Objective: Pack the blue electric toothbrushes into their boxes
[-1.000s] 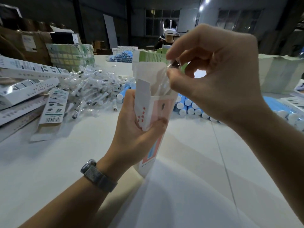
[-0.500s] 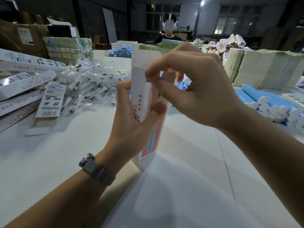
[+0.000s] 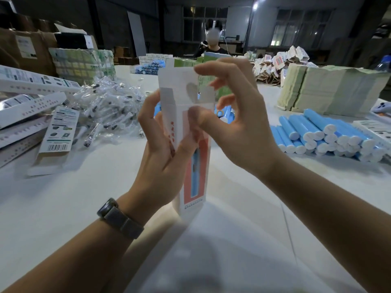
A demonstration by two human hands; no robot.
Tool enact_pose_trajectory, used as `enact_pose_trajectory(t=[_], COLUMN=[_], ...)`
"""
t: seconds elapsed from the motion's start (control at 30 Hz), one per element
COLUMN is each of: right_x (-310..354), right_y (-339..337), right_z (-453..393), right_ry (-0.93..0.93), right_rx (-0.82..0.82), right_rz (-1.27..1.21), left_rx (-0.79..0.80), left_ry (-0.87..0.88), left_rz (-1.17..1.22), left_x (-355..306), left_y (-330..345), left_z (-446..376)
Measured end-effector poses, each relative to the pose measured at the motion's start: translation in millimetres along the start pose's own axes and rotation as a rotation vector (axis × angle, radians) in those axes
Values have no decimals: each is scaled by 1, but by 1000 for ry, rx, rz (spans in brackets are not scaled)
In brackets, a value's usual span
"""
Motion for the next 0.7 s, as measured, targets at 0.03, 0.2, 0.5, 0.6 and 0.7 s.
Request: enact_pose_trajectory(t=[0.03, 0.2, 0.5, 0.6, 0.7], right_x=[-4, -8, -6, -10, -11], right_y=[3, 15, 18, 17, 19], right_z=[2, 12, 15, 16, 18], right_ry=[94, 228, 203, 207, 167], right_rx=[-1, -7, -65, -52, 5], right_rz=[-91, -289, -359, -356, -361], left_rx=[5, 1, -44, -75, -73], left_ry=[-2, -86, -74, -41, -7], left_rz=[-11, -3, 62, 0, 18], left_x=[0, 0, -4, -4, -8], left_y=[-1, -2, -9, -6, -2], left_z=[0, 0, -1, -1, 0])
Point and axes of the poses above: each hand's wrist, its own z-axis away from the middle knuckle, its own y-axis out of the palm, x = y × z, the point moved 5 cm from there along -z, towards the middle knuckle
